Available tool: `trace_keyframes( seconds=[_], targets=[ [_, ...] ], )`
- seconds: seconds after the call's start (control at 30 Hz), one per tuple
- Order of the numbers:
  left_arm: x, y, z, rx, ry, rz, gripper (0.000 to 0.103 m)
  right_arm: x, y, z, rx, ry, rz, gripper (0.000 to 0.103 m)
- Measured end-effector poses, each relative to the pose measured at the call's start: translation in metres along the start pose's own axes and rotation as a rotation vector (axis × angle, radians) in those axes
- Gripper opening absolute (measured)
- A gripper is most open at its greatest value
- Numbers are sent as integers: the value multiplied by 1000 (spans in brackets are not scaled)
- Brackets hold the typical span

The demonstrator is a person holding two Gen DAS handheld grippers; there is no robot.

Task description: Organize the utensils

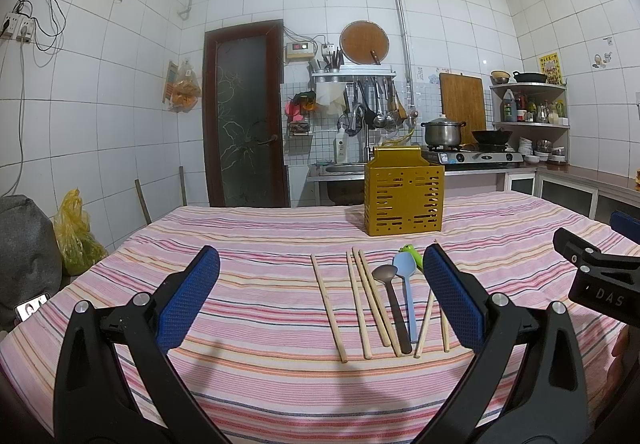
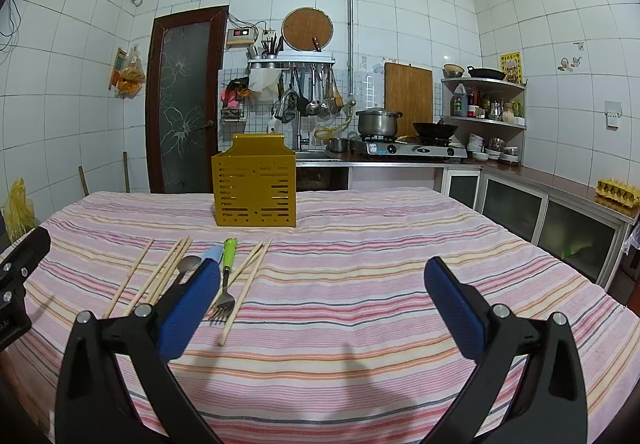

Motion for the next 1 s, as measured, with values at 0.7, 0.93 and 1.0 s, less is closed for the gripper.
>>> trace_keyframes(
  seconds=[0.7,0.93,1.0],
  targets=[
    [-2,-1,-1,-2,5,4,98,2,-2,3,-3,1,4,99],
    [-4,0,-3,-4,9,13,98,2,-2,3,-3,0,4,99],
    [-5,0,-3,-5,10,16,98,2,-2,3,-4,0,6,99]
  ],
)
Point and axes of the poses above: each gripper's, at about its wrist camera, not at the fingertips, and z roughly against the way its jaws point, y to its left, x to its top, the point moved 7 cm from there along -z, roughly the way its jaws point, and after that the axes turned 7 degrees about -x, right-handed, at the moved point
